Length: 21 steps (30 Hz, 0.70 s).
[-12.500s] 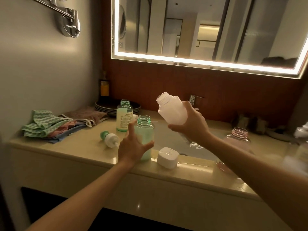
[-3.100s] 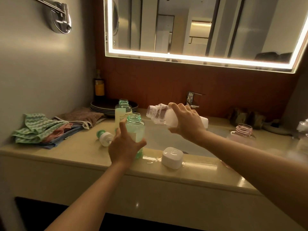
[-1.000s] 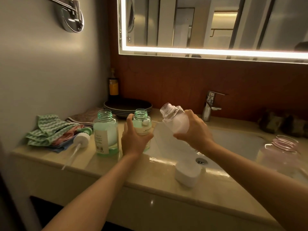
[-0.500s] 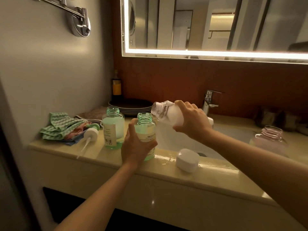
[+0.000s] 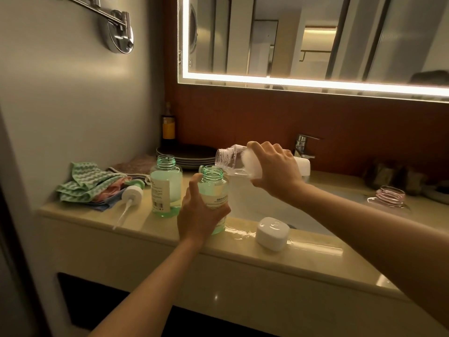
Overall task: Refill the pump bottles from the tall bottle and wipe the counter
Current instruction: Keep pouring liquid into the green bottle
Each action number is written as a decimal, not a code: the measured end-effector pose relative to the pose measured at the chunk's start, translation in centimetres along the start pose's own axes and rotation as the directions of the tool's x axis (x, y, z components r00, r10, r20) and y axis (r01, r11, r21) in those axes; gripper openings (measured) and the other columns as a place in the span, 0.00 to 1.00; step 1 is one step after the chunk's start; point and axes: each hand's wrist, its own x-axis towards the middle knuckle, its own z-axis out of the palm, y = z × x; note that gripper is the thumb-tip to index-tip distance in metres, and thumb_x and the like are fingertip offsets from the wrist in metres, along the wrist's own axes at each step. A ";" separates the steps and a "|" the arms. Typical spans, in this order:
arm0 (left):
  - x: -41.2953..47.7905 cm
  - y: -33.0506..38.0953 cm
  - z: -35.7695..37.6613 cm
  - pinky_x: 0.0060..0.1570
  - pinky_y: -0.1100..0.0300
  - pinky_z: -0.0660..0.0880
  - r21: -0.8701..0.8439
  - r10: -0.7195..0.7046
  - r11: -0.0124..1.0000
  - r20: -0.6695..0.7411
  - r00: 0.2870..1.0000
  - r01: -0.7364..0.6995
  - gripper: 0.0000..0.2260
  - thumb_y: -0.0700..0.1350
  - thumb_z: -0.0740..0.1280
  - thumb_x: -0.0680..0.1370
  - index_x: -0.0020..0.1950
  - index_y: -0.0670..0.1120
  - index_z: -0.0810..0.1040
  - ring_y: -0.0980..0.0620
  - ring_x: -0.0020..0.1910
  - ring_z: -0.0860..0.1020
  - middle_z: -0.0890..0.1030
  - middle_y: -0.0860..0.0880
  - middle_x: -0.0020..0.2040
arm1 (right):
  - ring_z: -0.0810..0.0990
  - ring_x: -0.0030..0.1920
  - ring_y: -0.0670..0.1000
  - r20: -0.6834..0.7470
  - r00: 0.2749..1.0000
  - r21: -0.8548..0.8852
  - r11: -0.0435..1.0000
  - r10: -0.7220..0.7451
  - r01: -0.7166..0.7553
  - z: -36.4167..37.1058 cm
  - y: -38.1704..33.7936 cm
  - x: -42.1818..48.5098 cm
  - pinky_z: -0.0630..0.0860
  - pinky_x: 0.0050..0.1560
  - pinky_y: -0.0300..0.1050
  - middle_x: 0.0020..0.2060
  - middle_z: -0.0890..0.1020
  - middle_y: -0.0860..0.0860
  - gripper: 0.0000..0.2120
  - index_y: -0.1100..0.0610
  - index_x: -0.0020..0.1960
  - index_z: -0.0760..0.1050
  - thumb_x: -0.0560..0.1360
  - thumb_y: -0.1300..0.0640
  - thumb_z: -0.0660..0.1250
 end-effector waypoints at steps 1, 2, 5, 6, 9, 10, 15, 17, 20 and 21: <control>0.0 0.0 0.0 0.47 0.52 0.74 -0.001 -0.001 1.000 0.001 1.000 0.001 0.40 0.51 0.75 0.64 0.68 0.52 0.56 0.45 0.58 0.73 0.73 0.46 0.63 | 0.71 0.60 0.56 0.004 1.000 -0.005 1.000 0.001 -0.001 -0.1 0.0 0.0 0.67 0.62 0.53 0.62 0.72 0.55 0.35 0.52 0.71 0.59 0.69 0.52 0.72; 0.0 0.0 0.0 0.47 0.53 0.74 -0.001 -0.003 1.000 0.002 1.000 0.003 0.40 0.51 0.75 0.64 0.69 0.52 0.56 0.45 0.58 0.73 0.72 0.47 0.63 | 0.71 0.61 0.56 0.007 1.000 -0.007 1.000 0.004 -0.004 -0.1 0.0 0.0 0.67 0.62 0.53 0.62 0.71 0.55 0.35 0.52 0.71 0.59 0.69 0.52 0.72; 0.0 -0.1 0.0 0.47 0.53 0.74 0.003 -0.003 1.000 0.002 1.000 0.003 0.40 0.51 0.75 0.64 0.69 0.52 0.55 0.45 0.59 0.72 0.72 0.47 0.64 | 0.70 0.61 0.56 0.009 1.000 -0.022 1.000 0.000 0.000 0.0 0.0 0.0 0.67 0.63 0.53 0.63 0.71 0.55 0.35 0.52 0.71 0.59 0.69 0.52 0.72; 0.0 -0.1 0.0 0.47 0.53 0.74 0.004 -0.002 1.000 0.001 1.000 0.002 0.41 0.51 0.75 0.64 0.69 0.52 0.55 0.45 0.59 0.72 0.72 0.47 0.64 | 0.71 0.61 0.57 0.010 1.000 -0.032 0.999 -0.005 0.006 0.0 0.0 0.0 0.67 0.62 0.53 0.63 0.72 0.55 0.35 0.52 0.71 0.59 0.69 0.52 0.72; 0.0 -0.1 -0.1 0.48 0.53 0.74 0.012 0.000 1.000 -0.001 1.000 0.000 0.41 0.52 0.75 0.64 0.69 0.52 0.55 0.45 0.59 0.72 0.72 0.46 0.64 | 0.70 0.61 0.57 0.008 1.000 -0.049 0.999 -0.015 0.015 -0.1 0.0 0.1 0.67 0.62 0.53 0.63 0.71 0.55 0.34 0.52 0.71 0.59 0.70 0.52 0.71; 0.0 0.0 -0.1 0.48 0.53 0.74 0.012 -0.002 1.000 -0.001 1.000 0.002 0.41 0.52 0.75 0.64 0.69 0.52 0.55 0.45 0.60 0.72 0.72 0.46 0.64 | 0.70 0.61 0.57 0.008 1.000 -0.054 0.998 -0.018 0.018 -0.1 0.0 0.1 0.66 0.63 0.53 0.63 0.71 0.55 0.34 0.52 0.71 0.59 0.70 0.52 0.71; 0.0 0.1 -0.1 0.47 0.54 0.74 0.015 0.000 1.000 -0.004 1.000 0.000 0.41 0.52 0.76 0.64 0.70 0.51 0.56 0.45 0.59 0.73 0.73 0.46 0.63 | 0.70 0.61 0.57 0.010 0.999 -0.079 0.996 -0.036 0.037 -0.2 0.0 0.4 0.66 0.62 0.52 0.62 0.72 0.55 0.34 0.52 0.70 0.60 0.70 0.52 0.71; 0.0 0.1 -0.1 0.47 0.53 0.75 0.020 -0.002 1.000 -0.005 1.000 0.002 0.41 0.52 0.76 0.64 0.70 0.51 0.56 0.45 0.59 0.73 0.72 0.46 0.64 | 0.71 0.61 0.57 0.010 0.999 -0.086 0.995 -0.042 0.043 -0.2 0.0 0.4 0.67 0.62 0.52 0.62 0.72 0.55 0.34 0.52 0.70 0.60 0.70 0.52 0.71; 0.0 0.2 -0.1 0.48 0.52 0.75 0.020 -0.001 1.000 -0.003 1.000 0.001 0.41 0.52 0.76 0.64 0.70 0.50 0.56 0.45 0.59 0.73 0.72 0.46 0.65 | 0.70 0.61 0.56 0.012 0.999 -0.092 0.995 -0.046 0.047 -0.3 0.0 0.5 0.66 0.62 0.52 0.62 0.71 0.55 0.33 0.53 0.70 0.59 0.70 0.52 0.71; 0.0 0.2 -0.2 0.48 0.52 0.75 0.021 0.001 1.000 -0.003 1.000 -0.001 0.41 0.52 0.76 0.64 0.70 0.50 0.56 0.45 0.60 0.72 0.72 0.46 0.65 | 0.70 0.61 0.57 0.014 0.999 -0.096 0.994 -0.048 0.049 -0.3 0.0 0.5 0.66 0.62 0.52 0.62 0.71 0.55 0.33 0.53 0.70 0.59 0.70 0.52 0.71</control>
